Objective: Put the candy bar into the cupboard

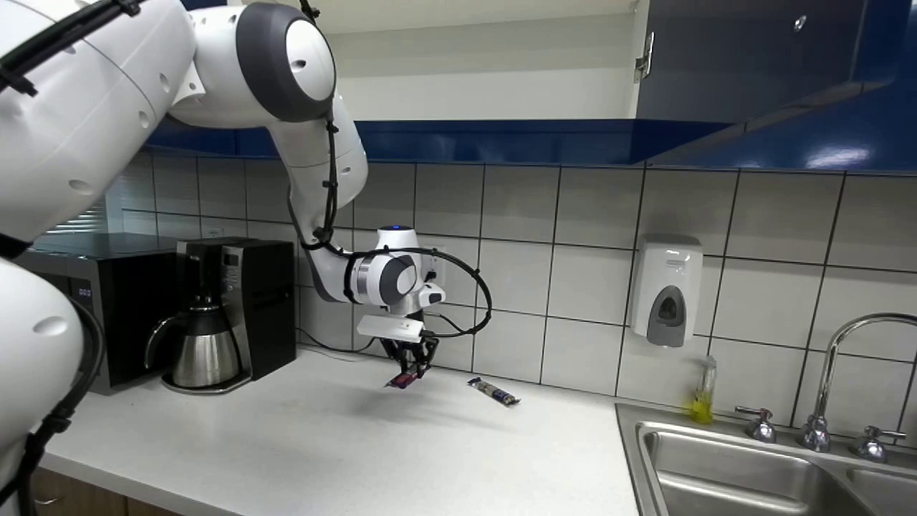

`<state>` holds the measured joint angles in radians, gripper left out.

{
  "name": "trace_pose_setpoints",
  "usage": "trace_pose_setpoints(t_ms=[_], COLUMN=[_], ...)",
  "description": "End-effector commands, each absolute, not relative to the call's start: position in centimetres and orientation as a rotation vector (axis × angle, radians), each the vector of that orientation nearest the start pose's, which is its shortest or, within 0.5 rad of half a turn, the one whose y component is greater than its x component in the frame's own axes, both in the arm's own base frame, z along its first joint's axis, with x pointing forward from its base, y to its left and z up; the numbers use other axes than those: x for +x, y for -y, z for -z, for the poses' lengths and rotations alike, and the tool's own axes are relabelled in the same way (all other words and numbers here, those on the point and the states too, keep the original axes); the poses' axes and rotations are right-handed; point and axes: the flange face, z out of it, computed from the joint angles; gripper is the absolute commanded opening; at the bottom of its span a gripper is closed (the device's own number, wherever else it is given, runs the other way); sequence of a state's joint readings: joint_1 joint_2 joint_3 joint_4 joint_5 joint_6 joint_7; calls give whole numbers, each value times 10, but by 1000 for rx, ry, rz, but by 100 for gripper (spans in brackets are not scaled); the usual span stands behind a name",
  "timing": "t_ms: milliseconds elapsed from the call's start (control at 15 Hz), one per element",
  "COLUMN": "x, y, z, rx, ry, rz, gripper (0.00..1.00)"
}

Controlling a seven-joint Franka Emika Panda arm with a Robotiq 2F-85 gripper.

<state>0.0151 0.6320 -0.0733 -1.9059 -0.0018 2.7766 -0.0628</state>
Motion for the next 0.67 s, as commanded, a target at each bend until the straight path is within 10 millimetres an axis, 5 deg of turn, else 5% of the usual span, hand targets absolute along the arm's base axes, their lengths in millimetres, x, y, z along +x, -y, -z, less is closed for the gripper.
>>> trace_pose_setpoints(t_ms=[0, 600], x=[623, 552], y=[41, 59], z=[-206, -220], rx=[-3173, -3176], ry=[123, 213], rz=[350, 270], gripper=[15, 15])
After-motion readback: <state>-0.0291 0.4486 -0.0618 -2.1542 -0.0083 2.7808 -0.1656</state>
